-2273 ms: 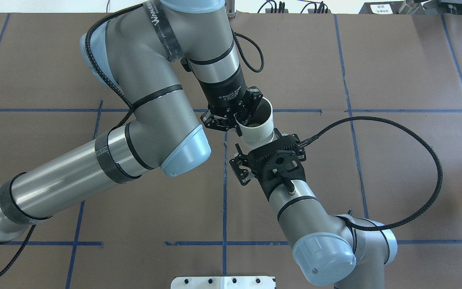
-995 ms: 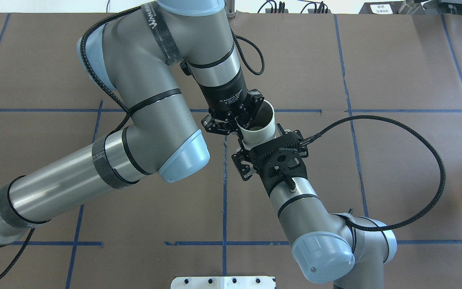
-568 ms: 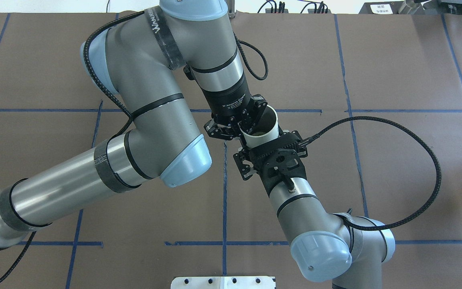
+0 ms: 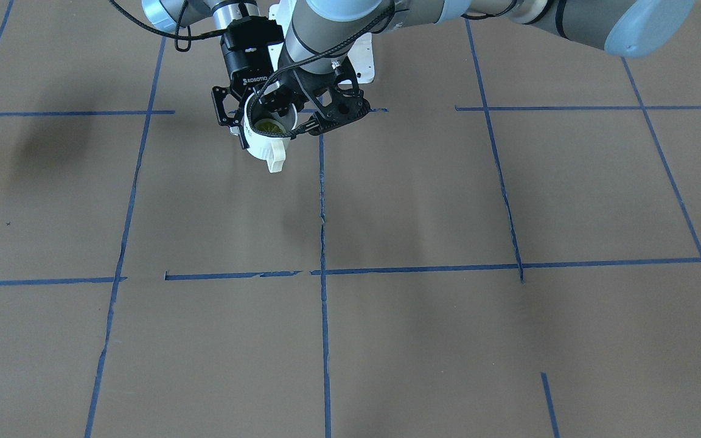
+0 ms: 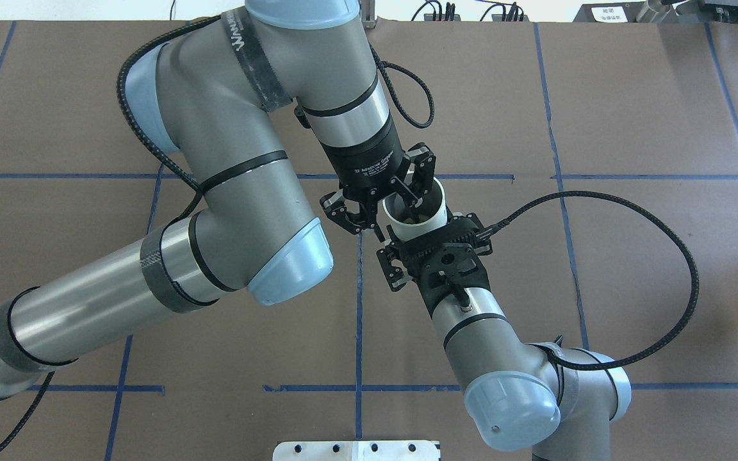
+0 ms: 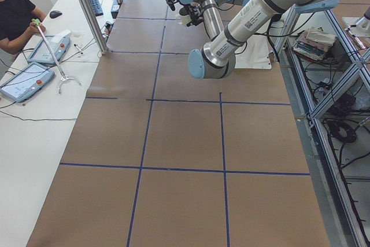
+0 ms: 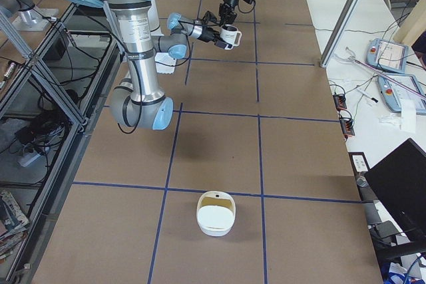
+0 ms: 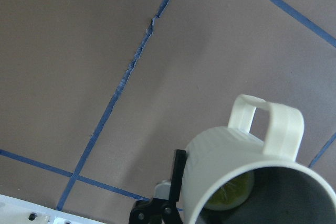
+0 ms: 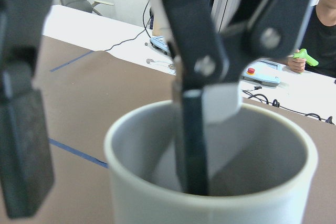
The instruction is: Left arm hands cup to right arm to dump lemon
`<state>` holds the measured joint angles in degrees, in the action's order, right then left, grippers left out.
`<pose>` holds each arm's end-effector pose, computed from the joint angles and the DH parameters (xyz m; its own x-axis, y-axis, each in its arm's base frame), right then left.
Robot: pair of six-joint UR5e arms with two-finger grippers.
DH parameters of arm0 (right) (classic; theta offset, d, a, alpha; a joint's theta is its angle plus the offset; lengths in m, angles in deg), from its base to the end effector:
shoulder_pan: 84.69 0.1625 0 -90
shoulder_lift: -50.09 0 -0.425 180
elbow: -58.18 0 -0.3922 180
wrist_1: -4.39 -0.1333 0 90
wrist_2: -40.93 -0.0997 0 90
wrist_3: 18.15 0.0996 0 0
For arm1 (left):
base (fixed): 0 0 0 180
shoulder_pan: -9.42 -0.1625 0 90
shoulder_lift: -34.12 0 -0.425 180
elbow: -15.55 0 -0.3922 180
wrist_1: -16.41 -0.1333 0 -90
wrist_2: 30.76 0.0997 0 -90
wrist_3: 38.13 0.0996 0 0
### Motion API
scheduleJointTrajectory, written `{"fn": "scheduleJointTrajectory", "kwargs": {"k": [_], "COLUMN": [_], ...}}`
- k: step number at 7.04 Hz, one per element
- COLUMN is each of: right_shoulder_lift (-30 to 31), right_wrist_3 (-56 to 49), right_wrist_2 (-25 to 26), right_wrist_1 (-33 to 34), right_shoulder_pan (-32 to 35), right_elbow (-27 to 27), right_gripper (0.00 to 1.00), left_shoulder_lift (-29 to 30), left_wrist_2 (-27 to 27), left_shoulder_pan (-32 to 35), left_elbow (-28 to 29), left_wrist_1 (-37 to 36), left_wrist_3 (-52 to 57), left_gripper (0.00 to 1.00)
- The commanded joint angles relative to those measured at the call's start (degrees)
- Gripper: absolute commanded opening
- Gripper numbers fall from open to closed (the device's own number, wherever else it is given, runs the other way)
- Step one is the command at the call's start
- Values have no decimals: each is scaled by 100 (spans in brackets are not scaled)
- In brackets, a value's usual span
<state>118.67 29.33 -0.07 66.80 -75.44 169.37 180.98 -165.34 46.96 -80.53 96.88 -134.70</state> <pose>-0.4986 -0.2924 0.2210 0.7914 -0.3204 0.5207 -0.3683 0.4299 0.8243 0.4773 -0.4467 0.0078 0.4710 -0.4647 -0.7498 0.0413 0.8607 -0.5075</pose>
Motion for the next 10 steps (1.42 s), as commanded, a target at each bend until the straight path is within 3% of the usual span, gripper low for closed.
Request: {"fn": "scheduleJointTrajectory", "kwargs": {"k": [1,2,4,6,7,9,10], "right_shoulder_lift": [137,399,1433,2129,2777,4271,4539], "right_wrist_3": [33,77,391,1847,2375,2582,2730], "right_wrist_2": [21,39,21,135,144,145,144], "right_wrist_1": [-18,-35,-123,-132,-463,-3369,-4602], "right_shoulder_pan": [-20,-11,33,242,348,367,376], "right_elbow": [78,148,911,1184,1378,970,297], "right_gripper": [27,25,20,9,4,3,4], "left_shoulder_lift": [-17,-69,-359,-439,-439,-474,-474], "left_wrist_2": [37,255,459,459,468,468,468], "left_shoulder_pan": [357,438,439,439,430,439,439], "left_elbow": [-280,-446,-641,-650,-658,-676,-676], "left_wrist_1": [-5,3,12,12,12,12,12], "left_wrist_3": [-2,-2,42,42,42,51,51], "left_gripper": [100,100,100,100,100,100,100]}}
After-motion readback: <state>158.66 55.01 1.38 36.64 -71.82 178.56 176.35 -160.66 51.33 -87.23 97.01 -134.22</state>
